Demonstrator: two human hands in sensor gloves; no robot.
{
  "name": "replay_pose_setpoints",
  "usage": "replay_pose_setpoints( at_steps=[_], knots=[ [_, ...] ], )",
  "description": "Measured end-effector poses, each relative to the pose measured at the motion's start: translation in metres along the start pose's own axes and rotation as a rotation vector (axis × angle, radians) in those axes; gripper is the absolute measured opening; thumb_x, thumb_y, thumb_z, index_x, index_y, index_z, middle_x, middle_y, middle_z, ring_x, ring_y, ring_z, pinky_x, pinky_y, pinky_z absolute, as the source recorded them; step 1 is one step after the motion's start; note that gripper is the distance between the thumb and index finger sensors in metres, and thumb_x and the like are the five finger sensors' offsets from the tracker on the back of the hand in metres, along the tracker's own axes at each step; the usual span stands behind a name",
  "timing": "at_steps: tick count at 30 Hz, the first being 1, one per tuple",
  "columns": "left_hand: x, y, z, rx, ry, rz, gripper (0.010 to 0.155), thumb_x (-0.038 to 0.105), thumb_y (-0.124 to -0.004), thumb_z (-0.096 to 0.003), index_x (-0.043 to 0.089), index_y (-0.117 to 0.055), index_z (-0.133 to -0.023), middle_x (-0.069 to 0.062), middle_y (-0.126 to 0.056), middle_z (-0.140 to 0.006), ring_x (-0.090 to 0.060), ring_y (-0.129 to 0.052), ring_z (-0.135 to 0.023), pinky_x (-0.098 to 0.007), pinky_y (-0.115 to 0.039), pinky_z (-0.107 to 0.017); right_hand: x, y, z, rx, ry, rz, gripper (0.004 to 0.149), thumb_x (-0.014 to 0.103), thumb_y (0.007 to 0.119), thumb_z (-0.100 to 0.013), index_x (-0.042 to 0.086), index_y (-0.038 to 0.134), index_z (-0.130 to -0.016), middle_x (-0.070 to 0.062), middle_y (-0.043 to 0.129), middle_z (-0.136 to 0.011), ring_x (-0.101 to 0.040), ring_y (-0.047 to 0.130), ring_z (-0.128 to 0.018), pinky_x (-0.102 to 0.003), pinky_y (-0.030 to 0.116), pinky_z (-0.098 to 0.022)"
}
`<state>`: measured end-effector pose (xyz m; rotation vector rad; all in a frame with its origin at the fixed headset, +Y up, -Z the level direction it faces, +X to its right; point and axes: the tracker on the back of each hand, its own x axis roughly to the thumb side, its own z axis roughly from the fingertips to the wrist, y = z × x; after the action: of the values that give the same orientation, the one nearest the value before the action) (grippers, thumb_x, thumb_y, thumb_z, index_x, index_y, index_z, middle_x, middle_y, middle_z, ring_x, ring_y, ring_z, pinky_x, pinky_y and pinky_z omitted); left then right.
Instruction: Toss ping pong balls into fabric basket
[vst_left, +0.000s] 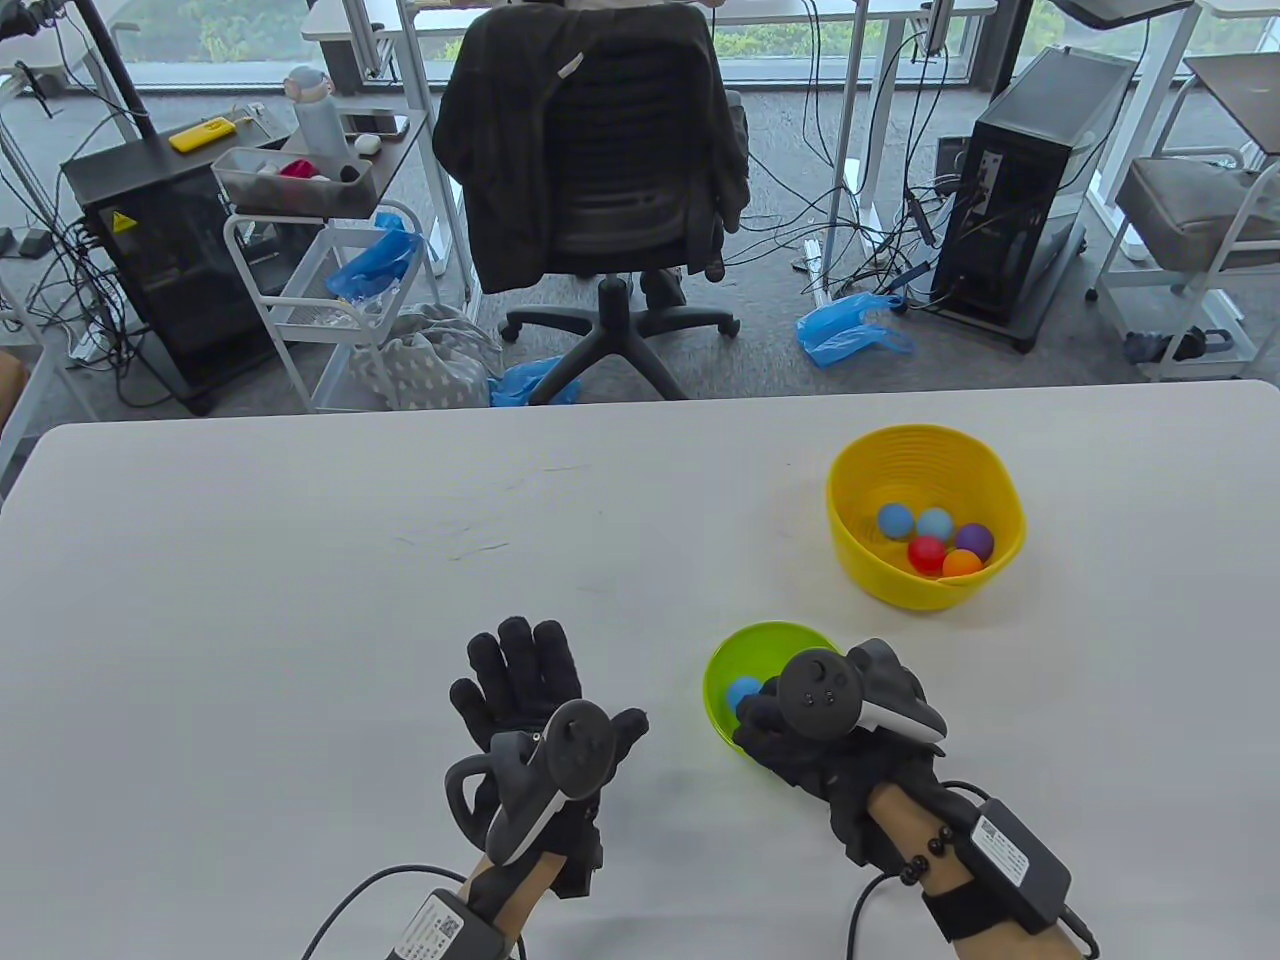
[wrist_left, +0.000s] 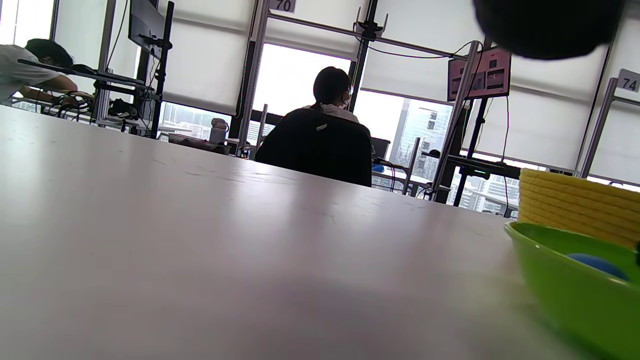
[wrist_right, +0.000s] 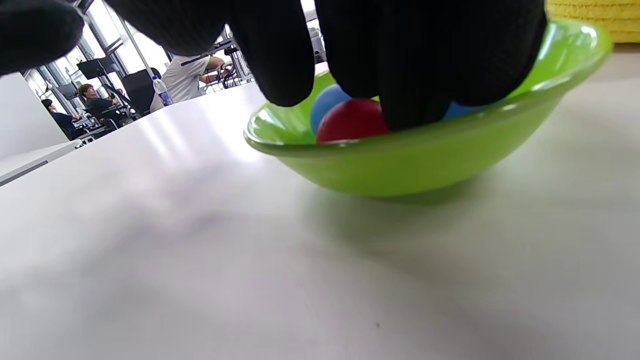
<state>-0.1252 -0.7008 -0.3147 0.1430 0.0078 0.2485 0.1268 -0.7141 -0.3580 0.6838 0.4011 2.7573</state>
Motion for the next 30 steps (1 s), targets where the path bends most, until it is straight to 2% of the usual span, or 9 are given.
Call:
replay_pose_setpoints(
  at_steps=[8, 10, 19, 25, 30],
  knots=[
    [-0.003, 0.003, 0.0, 0.014, 0.019, -0.001, 0.108, 0.064, -0.076, -0.0413, 0.009, -0.019, -0.115, -0.022, -0.007, -0.121, -0.054, -0.006, -0.108, -0.076, -0.016, -0.073, -0.005, 0.019, -0.011, 0.062, 0.013, 0.024, 0.057, 0.046, 0.066, -0.059, 0.016, 0.068, -0.106, -0.031, 0.058, -0.111, -0.056, 0.077, -0.085, -0.063, 0.07, -0.061],
    [-0.004, 0.003, 0.0, 0.017, 0.024, 0.001, 0.108, 0.064, -0.076, -0.0413, 0.009, -0.019, -0.115, -0.022, -0.007, -0.121, -0.054, -0.006, -0.108, -0.076, -0.016, -0.073, -0.005, 0.021, -0.012, 0.05, 0.017, 0.031, 0.057, 0.046, 0.066, -0.058, 0.015, 0.067, -0.107, -0.032, 0.057, -0.111, -0.055, 0.076, -0.086, -0.064, 0.069, -0.061],
    [-0.007, 0.006, 0.0, 0.024, 0.043, 0.01, 0.108, 0.064, -0.076, -0.0414, 0.009, -0.019, -0.115, -0.022, -0.007, -0.121, -0.054, -0.006, -0.108, -0.076, -0.016, -0.073, -0.009, 0.023, -0.012, 0.001, 0.018, 0.012, 0.053, 0.043, 0.068, -0.058, 0.016, 0.071, -0.104, -0.029, 0.061, -0.11, -0.053, 0.078, -0.084, -0.062, 0.071, -0.06],
    [-0.007, 0.006, 0.0, 0.019, 0.044, 0.014, 0.108, 0.064, -0.076, -0.0414, 0.009, -0.019, -0.115, -0.022, -0.007, -0.121, -0.054, -0.006, -0.108, -0.076, -0.016, -0.073, -0.011, 0.02, -0.011, -0.045, 0.02, 0.016, 0.05, 0.039, 0.074, -0.056, 0.015, 0.075, -0.1, -0.028, 0.069, -0.106, -0.051, 0.085, -0.078, -0.06, 0.076, -0.057],
    [-0.008, 0.005, -0.001, 0.007, 0.046, 0.032, 0.108, 0.063, -0.076, -0.0415, 0.009, -0.019, -0.115, -0.022, -0.007, -0.121, -0.053, -0.006, -0.108, -0.076, -0.015, -0.074, -0.013, 0.008, -0.004, -0.097, 0.0, -0.023, 0.052, 0.036, 0.081, -0.053, 0.015, 0.074, -0.1, -0.027, 0.072, -0.104, -0.048, 0.09, -0.074, -0.057, 0.079, -0.053]
  ],
)
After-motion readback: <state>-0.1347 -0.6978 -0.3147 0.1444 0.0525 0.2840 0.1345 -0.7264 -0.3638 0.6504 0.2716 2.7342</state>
